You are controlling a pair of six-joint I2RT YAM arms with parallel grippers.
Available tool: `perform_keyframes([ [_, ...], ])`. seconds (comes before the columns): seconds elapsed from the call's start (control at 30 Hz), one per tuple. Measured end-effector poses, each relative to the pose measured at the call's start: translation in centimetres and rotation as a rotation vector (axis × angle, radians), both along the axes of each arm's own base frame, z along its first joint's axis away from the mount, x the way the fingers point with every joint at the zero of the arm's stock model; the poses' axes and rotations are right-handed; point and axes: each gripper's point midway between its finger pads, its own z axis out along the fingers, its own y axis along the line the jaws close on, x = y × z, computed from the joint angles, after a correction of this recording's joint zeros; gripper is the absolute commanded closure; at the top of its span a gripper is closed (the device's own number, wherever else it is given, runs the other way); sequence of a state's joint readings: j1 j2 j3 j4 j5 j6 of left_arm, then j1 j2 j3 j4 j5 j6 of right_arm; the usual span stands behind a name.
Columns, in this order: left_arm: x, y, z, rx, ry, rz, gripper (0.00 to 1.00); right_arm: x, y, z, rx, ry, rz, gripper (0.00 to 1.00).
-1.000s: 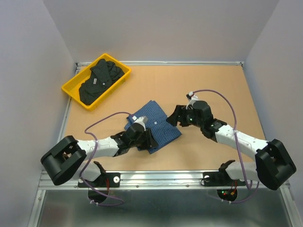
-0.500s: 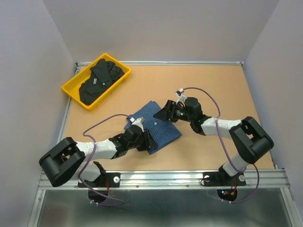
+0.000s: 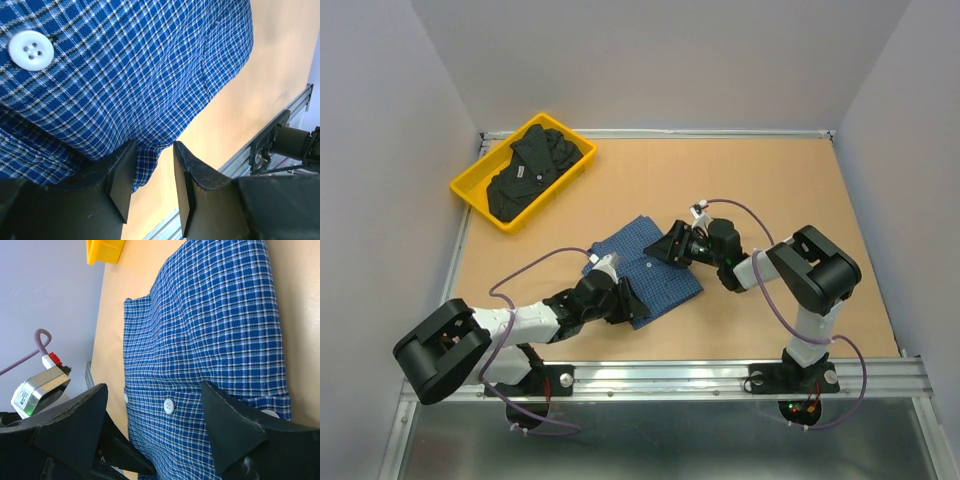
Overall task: Fold and stack the long sleeve shirts
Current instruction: Fold the shirt
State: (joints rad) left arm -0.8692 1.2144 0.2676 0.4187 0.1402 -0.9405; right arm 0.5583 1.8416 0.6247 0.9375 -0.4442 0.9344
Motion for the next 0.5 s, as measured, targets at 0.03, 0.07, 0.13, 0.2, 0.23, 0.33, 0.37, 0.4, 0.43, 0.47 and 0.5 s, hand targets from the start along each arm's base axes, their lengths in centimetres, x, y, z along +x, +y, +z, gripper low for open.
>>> perform_keyframes([
  [0.03, -0.1, 0.0, 0.0, -0.002, 0.001, -0.003, 0.53, 0.0, 0.0, 0.1, 0.003, -0.001, 0.001, 0.20],
  [0.07, -0.1, 0.0, 0.0, -0.003, 0.002, -0.006, 0.53, 0.1, 0.0, 0.2, 0.007, -0.002, 0.004, 0.20],
  [0.13, -0.2, -0.1, 0.0, -0.003, 0.003, -0.011, 0.53, 0.1, 0.0, 0.4, 0.014, -0.001, 0.012, 0.20],
  [0.2, -0.2, -0.1, 0.0, -0.003, 0.002, -0.017, 0.53, 0.3, 0.4, 1.0, 0.026, -0.004, 0.026, 0.19],
  [0.23, -0.3, -0.1, 0.0, -0.003, 0.003, -0.020, 0.53, 0.7, 0.8, 1.8, 0.039, -0.020, 0.033, 0.19],
  [0.33, -0.5, -0.1, 0.0, -0.002, 0.005, -0.032, 0.53, 2.1, 2.0, 4.7, 0.089, -0.075, 0.053, 0.18],
  [0.37, -0.5, -0.1, 0.0, -0.003, 0.006, -0.034, 0.53, 2.6, 2.5, 5.6, 0.104, -0.092, 0.058, 0.18],
  [0.4, -0.5, -0.2, 0.0, -0.003, 0.006, -0.037, 0.53, 3.1, 2.9, 6.4, 0.117, -0.108, 0.064, 0.18],
  [0.43, -0.6, -0.2, 0.0, -0.002, 0.005, -0.038, 0.53, 3.5, 3.3, 7.1, 0.128, -0.121, 0.070, 0.18],
  [0.47, -0.6, -0.2, 0.0, -0.002, 0.006, -0.040, 0.53, 3.9, 3.8, 7.6, 0.141, -0.132, 0.077, 0.17],
  [0.5, -0.6, -0.1, 0.0, -0.001, 0.006, -0.040, 0.53, 4.1, 4.1, 7.9, 0.148, -0.138, 0.082, 0.17],
])
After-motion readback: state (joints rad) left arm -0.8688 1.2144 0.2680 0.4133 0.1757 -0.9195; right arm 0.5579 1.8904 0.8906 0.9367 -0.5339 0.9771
